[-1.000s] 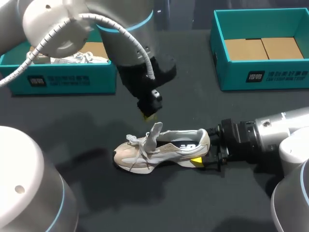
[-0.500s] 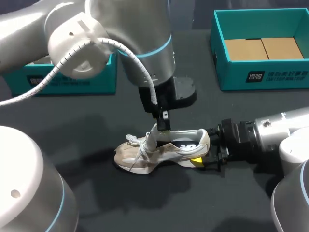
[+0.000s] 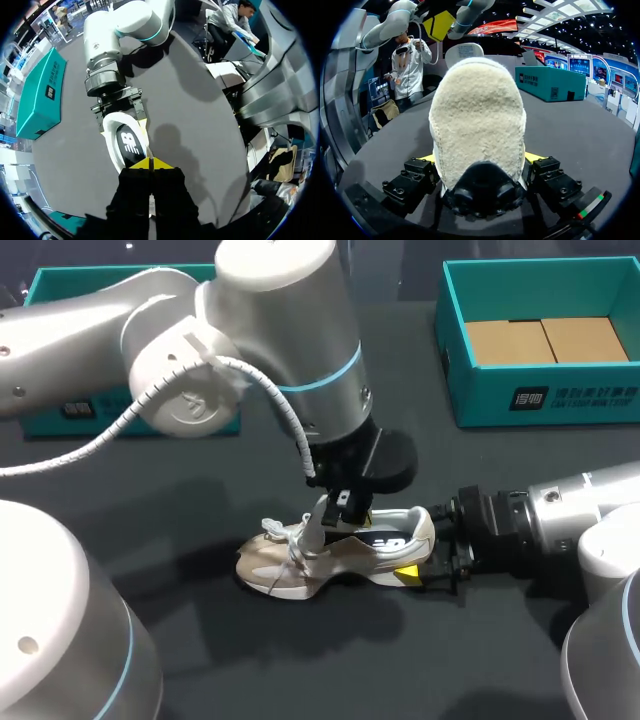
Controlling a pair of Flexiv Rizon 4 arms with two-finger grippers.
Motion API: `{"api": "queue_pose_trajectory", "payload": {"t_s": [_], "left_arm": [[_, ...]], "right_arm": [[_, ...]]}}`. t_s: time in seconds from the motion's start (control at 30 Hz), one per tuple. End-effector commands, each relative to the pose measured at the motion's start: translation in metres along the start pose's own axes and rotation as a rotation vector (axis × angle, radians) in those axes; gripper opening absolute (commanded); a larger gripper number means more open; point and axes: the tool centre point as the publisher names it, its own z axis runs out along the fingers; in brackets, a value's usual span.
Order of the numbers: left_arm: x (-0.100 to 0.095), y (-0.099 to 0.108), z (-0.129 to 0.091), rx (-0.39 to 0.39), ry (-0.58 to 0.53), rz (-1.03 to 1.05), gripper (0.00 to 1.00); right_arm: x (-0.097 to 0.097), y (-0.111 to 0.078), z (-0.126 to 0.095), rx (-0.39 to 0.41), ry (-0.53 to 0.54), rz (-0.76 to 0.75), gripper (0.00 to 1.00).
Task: Take the shoe out of the shoebox, open the shoe tongue, remove and reinsert the insole, then place the shoe into the shoebox
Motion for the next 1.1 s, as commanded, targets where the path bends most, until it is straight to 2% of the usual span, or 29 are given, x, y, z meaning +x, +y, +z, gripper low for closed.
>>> {"api": "queue_pose_trajectory", "payload": {"t_s": [0.03,0.23,0.27,0.4,0.6,0.87,1.1], "left_arm": [[-0.012,0.002,0.013,-0.009,0.011,-0.023,0.0],[-0.012,0.002,0.013,-0.009,0.011,-0.023,0.0],[-0.017,0.0,0.019,0.014,0.029,-0.038,0.0],[-0.035,-0.002,0.039,0.008,0.047,-0.061,0.0],[-0.045,0.0,0.061,-0.015,0.085,-0.087,0.0],[-0.034,0.006,0.08,-0.045,0.133,-0.084,0.0],[-0.023,0.024,0.089,-0.048,0.2,-0.14,0.0]], "right_arm": [[0.001,0.001,0.001,0.004,-0.002,0.001,0.0],[0.001,0.001,0.001,0.004,-0.002,0.001,0.0],[0.001,0.001,0.001,0.004,-0.002,0.001,0.0],[0.001,0.001,0.001,0.004,-0.002,0.001,0.0],[0.001,0.001,0.001,0.004,-0.002,0.001,0.0],[0.001,0.001,0.001,0.004,-0.002,0.001,0.0],[0.001,0.001,0.001,0.004,-0.002,0.001,0.0]]}}
